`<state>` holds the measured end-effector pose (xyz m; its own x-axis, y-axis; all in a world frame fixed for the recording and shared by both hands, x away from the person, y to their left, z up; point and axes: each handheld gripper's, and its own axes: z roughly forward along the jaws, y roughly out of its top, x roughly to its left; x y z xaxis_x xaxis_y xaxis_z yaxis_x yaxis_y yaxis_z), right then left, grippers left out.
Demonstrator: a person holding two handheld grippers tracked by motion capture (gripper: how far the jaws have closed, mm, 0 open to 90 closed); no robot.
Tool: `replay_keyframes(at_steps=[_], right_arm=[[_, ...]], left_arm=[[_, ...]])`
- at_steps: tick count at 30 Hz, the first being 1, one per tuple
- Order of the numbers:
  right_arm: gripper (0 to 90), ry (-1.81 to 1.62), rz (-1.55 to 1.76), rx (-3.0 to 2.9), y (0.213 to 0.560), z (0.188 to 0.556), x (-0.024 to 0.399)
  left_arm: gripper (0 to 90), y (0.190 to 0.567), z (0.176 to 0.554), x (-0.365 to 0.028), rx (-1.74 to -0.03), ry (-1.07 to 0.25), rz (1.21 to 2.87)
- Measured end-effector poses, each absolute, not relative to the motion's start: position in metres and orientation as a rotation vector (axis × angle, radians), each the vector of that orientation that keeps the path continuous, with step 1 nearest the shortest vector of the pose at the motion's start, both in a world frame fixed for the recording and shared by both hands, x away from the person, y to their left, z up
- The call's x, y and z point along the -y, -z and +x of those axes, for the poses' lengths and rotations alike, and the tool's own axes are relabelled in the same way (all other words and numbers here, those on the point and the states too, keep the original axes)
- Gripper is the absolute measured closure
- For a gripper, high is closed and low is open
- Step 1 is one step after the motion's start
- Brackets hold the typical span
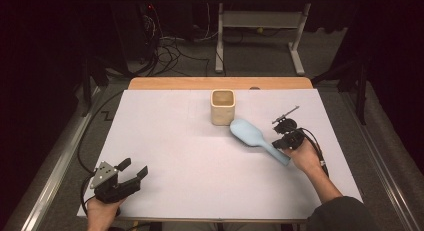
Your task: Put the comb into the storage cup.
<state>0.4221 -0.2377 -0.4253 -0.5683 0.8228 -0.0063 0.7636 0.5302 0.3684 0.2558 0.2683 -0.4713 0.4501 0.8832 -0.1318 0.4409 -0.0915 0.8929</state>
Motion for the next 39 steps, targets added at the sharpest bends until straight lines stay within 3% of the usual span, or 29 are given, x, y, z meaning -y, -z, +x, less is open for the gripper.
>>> replay_keyframes(at_steps=[39], right_arm=[[90.0,-0.553,1.287,-2.635,0.424,0.394,0.228]], left_arm=[[29.4,0.472,0.256,-0.268,-1.153,-0.553,1.707]])
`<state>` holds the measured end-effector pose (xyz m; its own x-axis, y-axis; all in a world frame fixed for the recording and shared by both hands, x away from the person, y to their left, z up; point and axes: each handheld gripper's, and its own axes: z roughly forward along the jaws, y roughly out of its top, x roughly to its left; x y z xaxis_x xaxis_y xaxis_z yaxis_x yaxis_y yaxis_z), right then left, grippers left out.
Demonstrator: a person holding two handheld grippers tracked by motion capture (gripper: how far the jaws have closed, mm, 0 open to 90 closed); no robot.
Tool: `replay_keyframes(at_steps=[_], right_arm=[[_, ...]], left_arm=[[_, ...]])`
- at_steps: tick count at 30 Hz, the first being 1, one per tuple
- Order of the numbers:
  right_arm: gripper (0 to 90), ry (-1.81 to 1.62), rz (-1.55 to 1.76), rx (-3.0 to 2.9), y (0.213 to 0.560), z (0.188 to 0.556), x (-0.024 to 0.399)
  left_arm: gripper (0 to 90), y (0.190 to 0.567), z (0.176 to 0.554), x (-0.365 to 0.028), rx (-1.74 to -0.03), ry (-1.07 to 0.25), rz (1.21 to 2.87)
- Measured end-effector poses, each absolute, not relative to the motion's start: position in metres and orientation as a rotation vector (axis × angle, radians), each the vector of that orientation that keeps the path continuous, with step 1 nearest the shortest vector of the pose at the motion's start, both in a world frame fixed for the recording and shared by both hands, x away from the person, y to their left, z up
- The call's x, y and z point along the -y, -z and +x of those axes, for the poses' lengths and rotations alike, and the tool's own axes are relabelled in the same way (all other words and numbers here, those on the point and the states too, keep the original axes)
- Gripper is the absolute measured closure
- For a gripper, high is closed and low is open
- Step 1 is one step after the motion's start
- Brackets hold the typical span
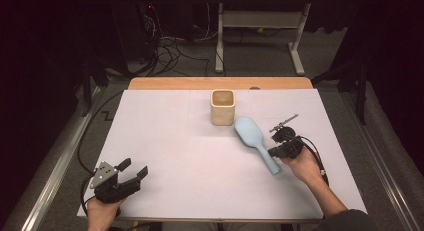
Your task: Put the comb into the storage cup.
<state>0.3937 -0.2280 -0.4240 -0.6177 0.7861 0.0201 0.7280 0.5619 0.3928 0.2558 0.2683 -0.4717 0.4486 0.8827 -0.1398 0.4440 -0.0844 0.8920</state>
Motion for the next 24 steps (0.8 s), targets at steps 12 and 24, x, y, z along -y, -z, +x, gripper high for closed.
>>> replay_keyframes(at_steps=[12,24], right_arm=[[89.4,-0.572,1.283,-2.627,0.423,0.389,0.225],[69.0,-0.658,1.336,-2.539,0.413,0.385,0.234]], left_arm=[[29.6,0.472,0.256,-0.268,-1.152,-0.552,1.708],[29.6,0.472,0.256,-0.268,-1.151,-0.554,1.709]])
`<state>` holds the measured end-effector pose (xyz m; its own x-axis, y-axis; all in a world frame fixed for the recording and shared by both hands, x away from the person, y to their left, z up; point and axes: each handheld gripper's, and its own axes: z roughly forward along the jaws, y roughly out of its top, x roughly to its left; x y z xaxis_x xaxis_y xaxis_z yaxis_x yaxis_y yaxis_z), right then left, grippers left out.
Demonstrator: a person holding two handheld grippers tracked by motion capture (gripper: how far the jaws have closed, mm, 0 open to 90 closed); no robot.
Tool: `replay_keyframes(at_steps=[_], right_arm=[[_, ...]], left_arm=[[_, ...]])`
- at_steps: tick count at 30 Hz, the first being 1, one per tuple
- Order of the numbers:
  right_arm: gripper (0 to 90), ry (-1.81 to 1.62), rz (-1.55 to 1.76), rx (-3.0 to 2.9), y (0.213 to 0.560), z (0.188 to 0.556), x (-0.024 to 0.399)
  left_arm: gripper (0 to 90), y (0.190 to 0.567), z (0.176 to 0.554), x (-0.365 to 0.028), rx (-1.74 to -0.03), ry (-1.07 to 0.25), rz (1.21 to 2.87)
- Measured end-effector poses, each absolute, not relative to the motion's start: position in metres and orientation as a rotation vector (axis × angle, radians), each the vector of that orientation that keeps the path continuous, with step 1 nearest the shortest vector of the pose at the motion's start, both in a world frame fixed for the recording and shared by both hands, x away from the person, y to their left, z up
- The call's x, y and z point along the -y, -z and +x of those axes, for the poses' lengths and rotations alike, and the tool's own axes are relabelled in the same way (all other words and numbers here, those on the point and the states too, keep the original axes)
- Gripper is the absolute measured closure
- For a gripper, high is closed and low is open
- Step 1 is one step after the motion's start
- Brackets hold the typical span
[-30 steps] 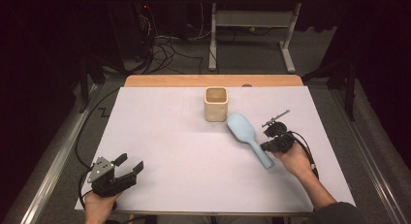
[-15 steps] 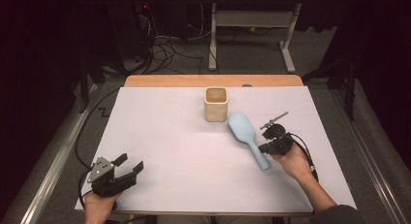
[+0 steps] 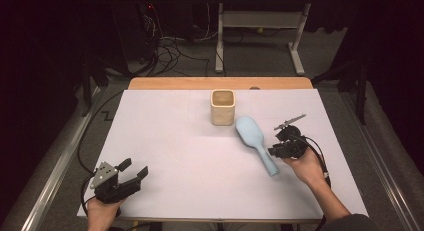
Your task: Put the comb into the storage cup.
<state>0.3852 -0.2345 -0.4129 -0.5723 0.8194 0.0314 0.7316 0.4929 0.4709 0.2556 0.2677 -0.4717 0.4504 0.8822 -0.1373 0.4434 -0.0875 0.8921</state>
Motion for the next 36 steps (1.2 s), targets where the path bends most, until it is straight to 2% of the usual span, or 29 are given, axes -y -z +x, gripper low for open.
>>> replay_keyframes(at_steps=[10,16,22,36], right_arm=[[54.3,-0.741,1.359,-2.503,0.409,0.384,0.234],[48.9,-0.764,1.351,-2.487,0.408,0.384,0.230],[46.1,-0.760,1.344,-2.497,0.410,0.386,0.223],[46.0,-0.713,1.317,-2.497,0.420,0.391,0.203]], left_arm=[[29.7,0.471,0.255,-0.268,-1.154,-0.553,1.707],[29.7,0.471,0.255,-0.268,-1.154,-0.556,1.705],[29.7,0.471,0.255,-0.268,-1.154,-0.557,1.706],[29.7,0.471,0.255,-0.268,-1.153,-0.558,1.705]])
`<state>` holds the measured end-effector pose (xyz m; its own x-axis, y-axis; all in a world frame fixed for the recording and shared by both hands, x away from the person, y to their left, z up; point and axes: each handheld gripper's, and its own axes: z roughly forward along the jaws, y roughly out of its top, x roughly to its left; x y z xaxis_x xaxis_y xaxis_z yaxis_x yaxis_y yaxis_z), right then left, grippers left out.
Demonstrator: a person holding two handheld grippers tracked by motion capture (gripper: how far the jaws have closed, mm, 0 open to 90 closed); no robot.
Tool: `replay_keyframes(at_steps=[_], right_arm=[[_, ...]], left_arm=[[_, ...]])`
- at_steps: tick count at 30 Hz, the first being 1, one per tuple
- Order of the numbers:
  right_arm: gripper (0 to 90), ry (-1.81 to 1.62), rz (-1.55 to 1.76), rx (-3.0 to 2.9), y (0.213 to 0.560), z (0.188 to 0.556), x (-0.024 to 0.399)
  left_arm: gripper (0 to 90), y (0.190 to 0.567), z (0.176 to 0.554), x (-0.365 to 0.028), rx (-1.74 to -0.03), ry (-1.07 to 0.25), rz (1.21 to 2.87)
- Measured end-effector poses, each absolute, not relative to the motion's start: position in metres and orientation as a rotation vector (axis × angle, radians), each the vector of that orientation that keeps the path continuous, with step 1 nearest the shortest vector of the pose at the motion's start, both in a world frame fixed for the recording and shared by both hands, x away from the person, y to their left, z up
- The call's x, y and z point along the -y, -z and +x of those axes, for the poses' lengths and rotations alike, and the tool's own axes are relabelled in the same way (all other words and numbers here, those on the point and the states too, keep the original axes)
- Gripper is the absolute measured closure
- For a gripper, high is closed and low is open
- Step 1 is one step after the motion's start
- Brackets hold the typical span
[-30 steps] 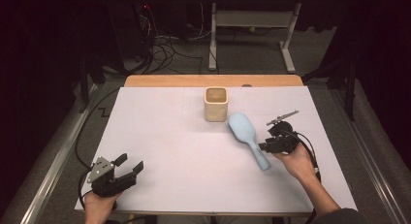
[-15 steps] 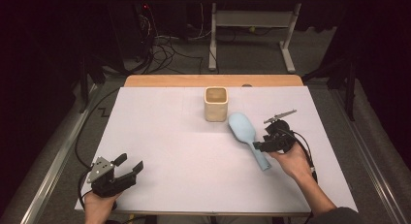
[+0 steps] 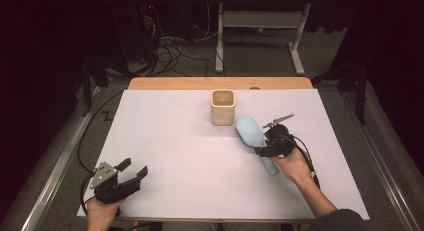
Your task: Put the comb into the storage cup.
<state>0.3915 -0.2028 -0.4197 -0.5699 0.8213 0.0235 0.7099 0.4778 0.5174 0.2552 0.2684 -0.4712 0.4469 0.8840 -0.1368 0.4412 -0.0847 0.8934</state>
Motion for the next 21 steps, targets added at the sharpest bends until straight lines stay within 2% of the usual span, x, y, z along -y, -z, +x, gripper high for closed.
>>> replay_keyframes(at_steps=[21], right_arm=[[48.1,-0.523,1.387,-2.545,0.436,0.408,0.184]], left_arm=[[29.6,0.471,0.255,-0.268,-1.149,-0.557,1.708]])
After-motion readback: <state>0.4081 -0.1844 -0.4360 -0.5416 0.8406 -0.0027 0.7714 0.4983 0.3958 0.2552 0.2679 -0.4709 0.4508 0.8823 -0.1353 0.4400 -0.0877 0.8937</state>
